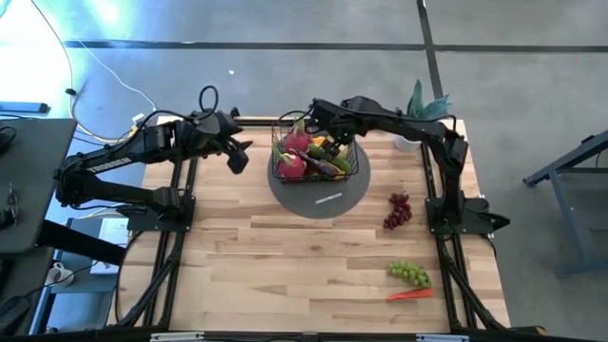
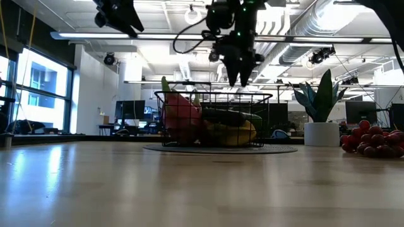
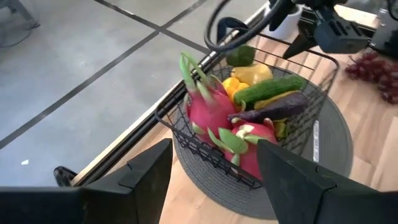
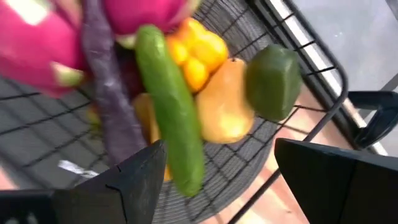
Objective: Build produce basket
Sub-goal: Put the orange carrot into the black wire basket
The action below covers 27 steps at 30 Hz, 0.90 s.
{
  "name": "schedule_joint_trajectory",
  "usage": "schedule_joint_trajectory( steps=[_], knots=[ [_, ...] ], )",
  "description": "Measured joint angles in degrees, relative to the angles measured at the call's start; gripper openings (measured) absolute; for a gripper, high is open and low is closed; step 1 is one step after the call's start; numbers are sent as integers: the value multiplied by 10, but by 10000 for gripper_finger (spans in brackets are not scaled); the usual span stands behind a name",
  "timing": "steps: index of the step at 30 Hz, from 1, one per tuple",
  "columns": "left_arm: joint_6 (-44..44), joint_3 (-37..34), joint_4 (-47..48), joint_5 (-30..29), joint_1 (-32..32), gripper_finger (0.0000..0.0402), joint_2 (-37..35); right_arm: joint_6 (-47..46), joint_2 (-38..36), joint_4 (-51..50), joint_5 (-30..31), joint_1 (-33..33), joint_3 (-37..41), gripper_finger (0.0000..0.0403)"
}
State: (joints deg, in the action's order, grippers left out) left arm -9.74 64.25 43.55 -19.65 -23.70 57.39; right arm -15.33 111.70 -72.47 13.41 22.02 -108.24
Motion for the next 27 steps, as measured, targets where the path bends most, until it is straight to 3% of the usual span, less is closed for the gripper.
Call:
schedule_joint_trajectory(
  steps=[9, 19, 27],
  knots=[
    [25, 0, 0, 20, 0, 223, 0, -102, -38, -22, 13, -66, 19, 281],
    [25, 0, 0, 30, 0, 223, 0, -270, -125, -27, 31, -122, 137, 281],
    [40, 0, 0, 30, 0, 223, 0, -384, -220, -18, -7, -174, 238, 281]
  ],
)
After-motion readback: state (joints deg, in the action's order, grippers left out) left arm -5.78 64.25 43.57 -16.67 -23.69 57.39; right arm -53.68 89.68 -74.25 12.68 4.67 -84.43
